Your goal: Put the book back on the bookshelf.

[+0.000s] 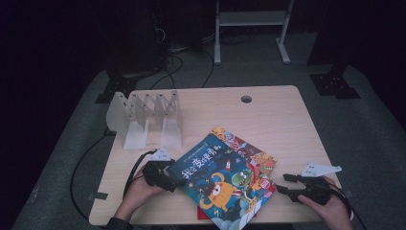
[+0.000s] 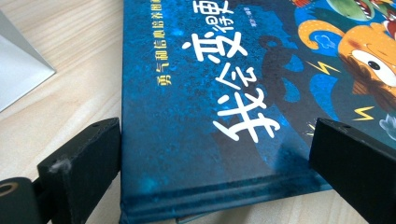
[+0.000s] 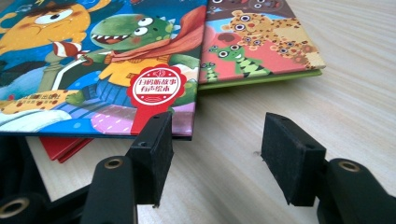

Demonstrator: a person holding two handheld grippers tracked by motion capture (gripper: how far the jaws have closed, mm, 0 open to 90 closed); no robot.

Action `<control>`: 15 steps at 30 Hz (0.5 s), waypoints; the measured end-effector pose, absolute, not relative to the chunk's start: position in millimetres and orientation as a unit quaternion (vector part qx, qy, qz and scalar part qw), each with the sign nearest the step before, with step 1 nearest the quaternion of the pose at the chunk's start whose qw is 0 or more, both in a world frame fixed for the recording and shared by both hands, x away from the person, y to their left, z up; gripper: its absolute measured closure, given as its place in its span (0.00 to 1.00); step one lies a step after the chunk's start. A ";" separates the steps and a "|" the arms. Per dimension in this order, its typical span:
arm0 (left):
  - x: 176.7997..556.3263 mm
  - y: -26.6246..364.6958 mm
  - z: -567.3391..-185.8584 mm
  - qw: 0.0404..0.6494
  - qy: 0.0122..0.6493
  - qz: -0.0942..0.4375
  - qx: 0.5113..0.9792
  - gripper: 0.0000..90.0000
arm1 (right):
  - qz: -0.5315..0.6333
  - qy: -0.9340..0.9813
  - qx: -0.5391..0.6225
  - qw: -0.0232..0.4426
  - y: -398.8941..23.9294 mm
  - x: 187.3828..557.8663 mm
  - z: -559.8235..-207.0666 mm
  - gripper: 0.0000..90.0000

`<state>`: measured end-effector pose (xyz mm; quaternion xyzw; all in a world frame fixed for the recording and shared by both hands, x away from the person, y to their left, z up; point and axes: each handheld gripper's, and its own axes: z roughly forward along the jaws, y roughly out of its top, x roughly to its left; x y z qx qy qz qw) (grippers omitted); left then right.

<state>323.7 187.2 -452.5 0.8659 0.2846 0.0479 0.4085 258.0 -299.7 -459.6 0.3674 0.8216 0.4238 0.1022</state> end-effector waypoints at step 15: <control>321.1 184.1 -452.3 0.407 0.276 0.039 0.870 0.03 | 0.412 0.820 0.374 0.133 -298.2 282.6 -458.5 0.46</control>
